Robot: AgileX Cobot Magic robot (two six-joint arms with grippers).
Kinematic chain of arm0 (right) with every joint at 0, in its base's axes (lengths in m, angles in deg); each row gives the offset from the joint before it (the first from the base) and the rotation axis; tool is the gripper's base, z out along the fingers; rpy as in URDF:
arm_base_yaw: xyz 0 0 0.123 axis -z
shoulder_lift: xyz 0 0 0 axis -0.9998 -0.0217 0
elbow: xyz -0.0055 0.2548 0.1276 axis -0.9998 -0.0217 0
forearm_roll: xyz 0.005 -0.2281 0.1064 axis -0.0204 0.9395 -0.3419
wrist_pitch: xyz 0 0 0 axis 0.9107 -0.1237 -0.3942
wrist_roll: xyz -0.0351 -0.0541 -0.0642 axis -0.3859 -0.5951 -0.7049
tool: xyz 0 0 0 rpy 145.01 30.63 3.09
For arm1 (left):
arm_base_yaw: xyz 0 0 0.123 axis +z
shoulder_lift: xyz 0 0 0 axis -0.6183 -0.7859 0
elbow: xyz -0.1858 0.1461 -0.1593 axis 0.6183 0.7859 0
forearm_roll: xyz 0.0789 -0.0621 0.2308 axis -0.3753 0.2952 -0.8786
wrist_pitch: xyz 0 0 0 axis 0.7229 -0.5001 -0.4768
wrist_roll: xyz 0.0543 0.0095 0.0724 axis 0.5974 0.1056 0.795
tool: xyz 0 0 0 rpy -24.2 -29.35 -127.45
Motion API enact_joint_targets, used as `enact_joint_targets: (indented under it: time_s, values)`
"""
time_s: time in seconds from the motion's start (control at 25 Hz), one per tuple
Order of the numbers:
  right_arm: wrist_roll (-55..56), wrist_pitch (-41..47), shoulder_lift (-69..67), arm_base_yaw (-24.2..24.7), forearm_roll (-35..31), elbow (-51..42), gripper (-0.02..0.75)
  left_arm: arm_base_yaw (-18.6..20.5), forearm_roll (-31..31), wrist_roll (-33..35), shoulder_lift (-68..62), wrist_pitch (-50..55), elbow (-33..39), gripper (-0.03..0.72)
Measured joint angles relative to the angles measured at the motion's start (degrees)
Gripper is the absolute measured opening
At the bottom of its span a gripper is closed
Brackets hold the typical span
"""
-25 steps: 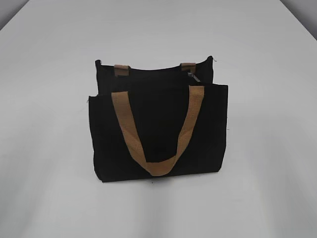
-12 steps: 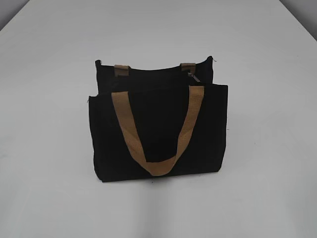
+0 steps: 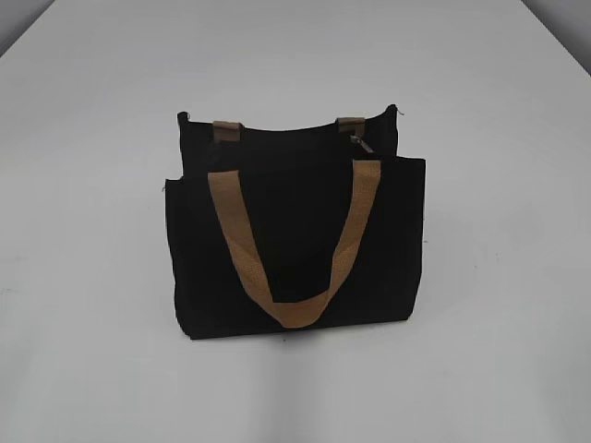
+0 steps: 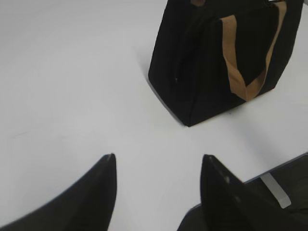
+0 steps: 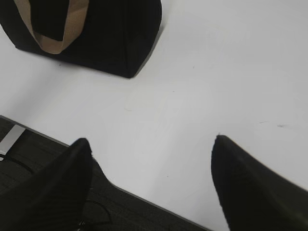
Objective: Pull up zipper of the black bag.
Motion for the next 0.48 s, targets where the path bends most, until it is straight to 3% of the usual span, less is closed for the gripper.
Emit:
enact_joint_targets:
  time_s: [0.48]
  values:
    - [-0.07, -0.06, 0.0, 0.0, -0.05, 0.0, 0.592, 0.0, 2.22, 0.4, 0.0, -0.25, 0.11, 0.402]
